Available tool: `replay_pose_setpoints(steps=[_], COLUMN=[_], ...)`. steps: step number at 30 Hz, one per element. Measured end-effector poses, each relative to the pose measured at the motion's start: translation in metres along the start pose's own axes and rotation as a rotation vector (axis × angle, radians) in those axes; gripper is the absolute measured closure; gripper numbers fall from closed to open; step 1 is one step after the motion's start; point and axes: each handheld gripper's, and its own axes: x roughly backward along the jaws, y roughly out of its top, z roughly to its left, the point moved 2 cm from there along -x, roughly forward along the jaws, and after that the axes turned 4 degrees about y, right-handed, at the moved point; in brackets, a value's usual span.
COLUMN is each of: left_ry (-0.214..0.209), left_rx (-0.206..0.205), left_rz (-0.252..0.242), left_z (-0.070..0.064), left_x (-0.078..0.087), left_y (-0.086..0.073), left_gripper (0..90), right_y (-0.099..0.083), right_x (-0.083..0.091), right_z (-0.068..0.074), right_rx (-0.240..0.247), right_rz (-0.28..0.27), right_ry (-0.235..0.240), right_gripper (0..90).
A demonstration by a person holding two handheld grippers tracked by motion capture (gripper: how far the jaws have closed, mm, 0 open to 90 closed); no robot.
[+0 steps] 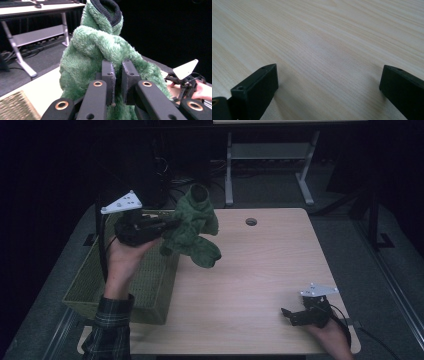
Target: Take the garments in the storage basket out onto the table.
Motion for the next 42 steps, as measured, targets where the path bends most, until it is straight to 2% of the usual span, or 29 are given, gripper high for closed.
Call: replay_pose_setpoints(steps=[10, 16, 20, 21, 28, 30, 34, 42], left_ry=[-0.065, -0.069, -0.095, -0.095, -0.113, -0.114, -0.121, -0.121], left_rx=[-0.007, -0.015, -0.019, -0.019, -0.021, -0.024, -0.023, -0.021], left_rz=[0.014, 0.038, 0.055, 0.055, 0.067, 0.07, 0.093, 0.13], left_z=[-0.025, -0.038, -0.052, -0.052, -0.074, -0.076, -0.089, -0.101], left_x=[-0.035, -0.053, -0.07, -0.07, -0.093, -0.096, -0.112, -0.134], left_y=[-0.006, -0.015, -0.024, -0.024, -0.045, -0.048, -0.062, -0.086], left_gripper=[82.4, 82.4, 82.4, 82.4, 82.4, 82.4, 82.5, 82.4], right_y=[0.0, 0.0, 0.0, 0.0, 0.0, 0.0, 0.0, 0.0], right_x=[0.0, 0.0, 0.0, 0.0, 0.0, 0.0, 0.0, 0.0], right_z=[0.0, 0.0, 0.0, 0.0, 0.0, 0.0, 0.0, 0.0], right_rx=[0.001, 0.002, 0.003, 0.004, 0.002, 0.002, 0.001, -0.002], right_rz=[-0.001, 0.0, 0.0, 0.0, 0.0, 0.0, 0.001, 0.001], right_ry=[-0.001, -0.001, -0.001, -0.001, -0.002, -0.002, -0.003, -0.001], right_gripper=[1.7, 1.7, 1.7, 1.7, 1.7, 1.7, 1.7, 1.7])
